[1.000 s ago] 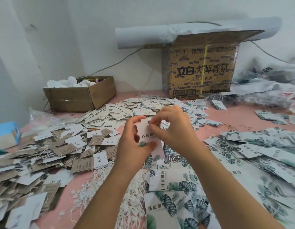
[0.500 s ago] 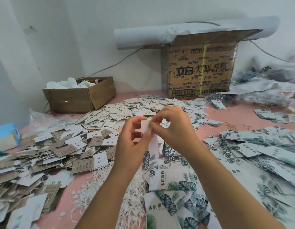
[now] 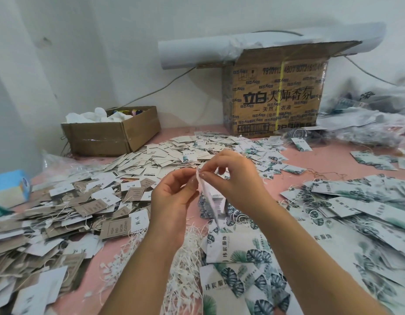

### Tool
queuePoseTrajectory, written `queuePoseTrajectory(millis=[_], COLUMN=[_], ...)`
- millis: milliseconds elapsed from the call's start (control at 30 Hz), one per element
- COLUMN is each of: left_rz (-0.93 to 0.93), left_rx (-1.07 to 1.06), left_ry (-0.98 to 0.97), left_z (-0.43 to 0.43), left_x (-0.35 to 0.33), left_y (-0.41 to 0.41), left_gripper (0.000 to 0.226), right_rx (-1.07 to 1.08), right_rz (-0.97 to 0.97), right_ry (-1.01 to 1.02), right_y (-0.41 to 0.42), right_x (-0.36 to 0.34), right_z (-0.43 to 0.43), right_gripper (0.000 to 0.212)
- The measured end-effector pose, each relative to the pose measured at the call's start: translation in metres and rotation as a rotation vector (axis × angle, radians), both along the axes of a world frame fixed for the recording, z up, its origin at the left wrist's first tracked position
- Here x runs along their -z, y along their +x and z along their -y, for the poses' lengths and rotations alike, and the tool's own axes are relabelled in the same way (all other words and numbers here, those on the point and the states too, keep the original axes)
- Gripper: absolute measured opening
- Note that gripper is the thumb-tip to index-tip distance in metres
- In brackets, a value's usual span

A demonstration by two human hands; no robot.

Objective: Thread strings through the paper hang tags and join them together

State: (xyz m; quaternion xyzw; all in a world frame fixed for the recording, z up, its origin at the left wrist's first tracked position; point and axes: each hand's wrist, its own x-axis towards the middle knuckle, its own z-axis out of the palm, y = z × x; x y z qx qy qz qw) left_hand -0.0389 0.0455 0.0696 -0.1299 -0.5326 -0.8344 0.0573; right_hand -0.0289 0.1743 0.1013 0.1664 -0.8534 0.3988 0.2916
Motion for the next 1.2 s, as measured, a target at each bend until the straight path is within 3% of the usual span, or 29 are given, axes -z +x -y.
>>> queuePoseTrajectory(millis=[267,433,733,967,1200], left_rz=[0.049,0.068,0.087,0.151,0.146], left_rx=[-0.022,-0.01,-0.107,-0.106,-0.093], left_ry=[-0.054,-0.102,-0.006,0.006,0.018], left_z=[-0.002,-0.004,0.002,0.003,0.003], left_x=[0.001,-0.002,-0.005,-0.004,-0.005], left_y=[-0.001,-0.001,-0.003,-0.003,-0.003], left_gripper=[0.005,0.018,0.019,0.018,0.019], right_rx=[-0.068,-0.11,-0.019,-0.029,-0.046], right_rz=[0.038,0.114,0.146,0.402,0.528], right_ry=[-0.058,-0.126,-0.326,-0.109,0.171], right_y=[-0.003,-0.006,-0.01,-0.016,-0.018], right_x=[0.004,0.007,0.008,0.026,0.038], right_z=[0.002,0.003,-0.008,-0.01,-0.004], right_gripper=[0.005,0.011,0.026,0.02,0.027])
